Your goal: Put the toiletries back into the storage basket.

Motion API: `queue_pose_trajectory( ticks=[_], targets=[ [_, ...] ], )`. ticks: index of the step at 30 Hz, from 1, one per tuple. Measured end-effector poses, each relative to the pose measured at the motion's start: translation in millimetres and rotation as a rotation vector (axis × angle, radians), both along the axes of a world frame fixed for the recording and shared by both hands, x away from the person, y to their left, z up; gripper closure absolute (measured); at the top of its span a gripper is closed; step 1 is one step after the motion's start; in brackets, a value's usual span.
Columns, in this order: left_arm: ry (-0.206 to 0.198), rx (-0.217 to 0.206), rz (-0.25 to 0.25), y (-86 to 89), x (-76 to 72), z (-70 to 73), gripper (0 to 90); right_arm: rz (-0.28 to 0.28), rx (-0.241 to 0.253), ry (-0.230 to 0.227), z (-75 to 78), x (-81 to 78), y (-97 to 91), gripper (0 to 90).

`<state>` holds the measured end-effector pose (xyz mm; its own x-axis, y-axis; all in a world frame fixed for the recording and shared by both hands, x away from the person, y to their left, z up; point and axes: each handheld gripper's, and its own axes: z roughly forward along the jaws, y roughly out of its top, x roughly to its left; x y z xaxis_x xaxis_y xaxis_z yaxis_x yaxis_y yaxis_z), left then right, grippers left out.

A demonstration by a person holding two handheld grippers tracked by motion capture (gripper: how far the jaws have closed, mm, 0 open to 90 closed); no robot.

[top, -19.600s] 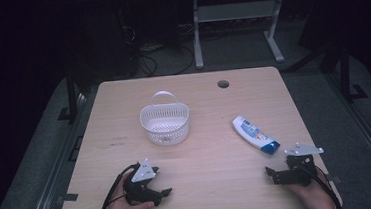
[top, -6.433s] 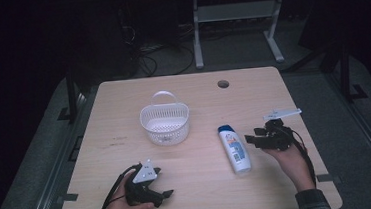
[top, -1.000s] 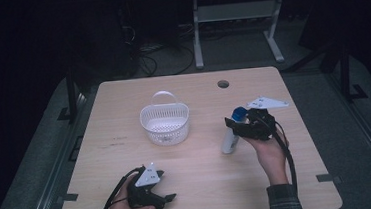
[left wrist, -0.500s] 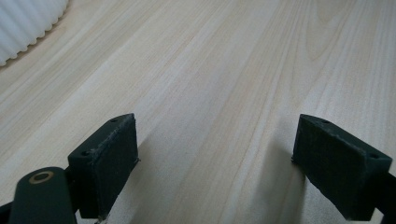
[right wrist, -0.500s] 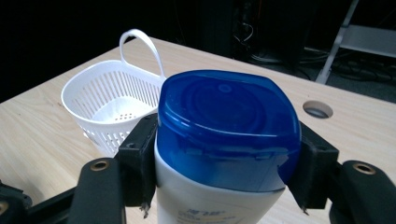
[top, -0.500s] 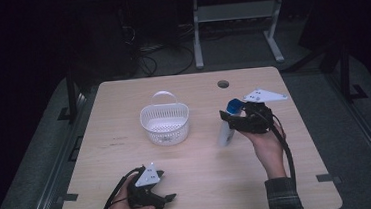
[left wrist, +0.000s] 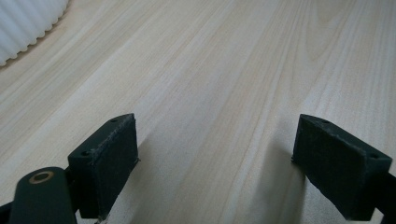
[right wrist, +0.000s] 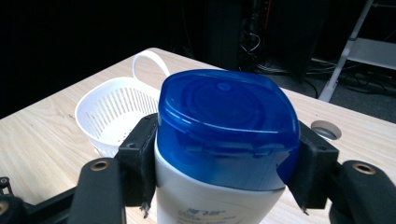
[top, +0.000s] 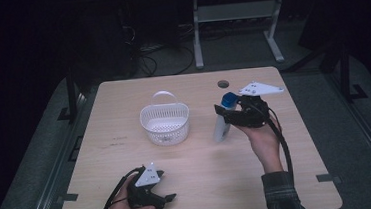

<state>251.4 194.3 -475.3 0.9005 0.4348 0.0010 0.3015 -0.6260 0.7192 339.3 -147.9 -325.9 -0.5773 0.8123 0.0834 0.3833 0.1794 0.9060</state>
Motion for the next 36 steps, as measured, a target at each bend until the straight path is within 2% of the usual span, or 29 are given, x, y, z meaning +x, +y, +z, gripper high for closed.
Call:
queue_pose_trajectory(
  ticks=[36],
  targets=[
    [0.003, -0.004, 0.002, -0.2, -0.2, -0.1, 13.0, 0.077, -0.006, -0.047, 33.6, 23.0, 44.6, 36.0]
  ],
)
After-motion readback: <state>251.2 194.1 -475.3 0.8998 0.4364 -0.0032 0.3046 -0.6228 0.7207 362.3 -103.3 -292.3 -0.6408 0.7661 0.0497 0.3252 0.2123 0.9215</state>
